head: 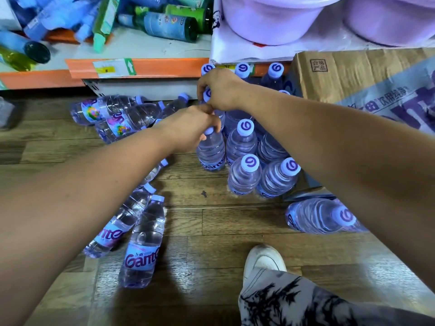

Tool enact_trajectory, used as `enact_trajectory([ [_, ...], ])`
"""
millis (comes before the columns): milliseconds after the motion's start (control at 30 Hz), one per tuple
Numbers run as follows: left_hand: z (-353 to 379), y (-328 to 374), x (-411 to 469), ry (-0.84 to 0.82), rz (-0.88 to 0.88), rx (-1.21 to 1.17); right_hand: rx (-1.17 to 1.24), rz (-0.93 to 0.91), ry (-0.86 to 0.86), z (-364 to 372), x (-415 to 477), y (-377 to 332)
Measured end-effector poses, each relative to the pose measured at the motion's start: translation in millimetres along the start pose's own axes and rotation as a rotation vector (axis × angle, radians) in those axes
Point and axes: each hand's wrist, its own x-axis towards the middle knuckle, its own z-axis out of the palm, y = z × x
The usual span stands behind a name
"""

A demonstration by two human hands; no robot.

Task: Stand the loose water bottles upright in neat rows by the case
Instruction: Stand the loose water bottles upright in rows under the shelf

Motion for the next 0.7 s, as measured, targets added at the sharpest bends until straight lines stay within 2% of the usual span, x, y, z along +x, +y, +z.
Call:
enact_trajectory([
  [133, 0.7, 4.8, -1.2, 0.03, -0.029, -0.039, 0.012, 0.007, 0.003, 2.2, 3.2, 1.6],
  [300, 2.8, 9.1, -3.7, -0.009, -0.16, -0.017, 0.021, 0.009, -0.011, 1.7, 5.5, 2.5],
  [467, 11.4, 18.0, -1.1, 0.055, -0.191, 0.066, 0.006, 0.008, -0.012, 0.7, 6.0, 3.3],
  [700, 17.8, 20.2, -2.2, 0.102, -0.226, 0.017, -0.047, -0.006, -0.046, 2.6, 9.3, -2.2],
])
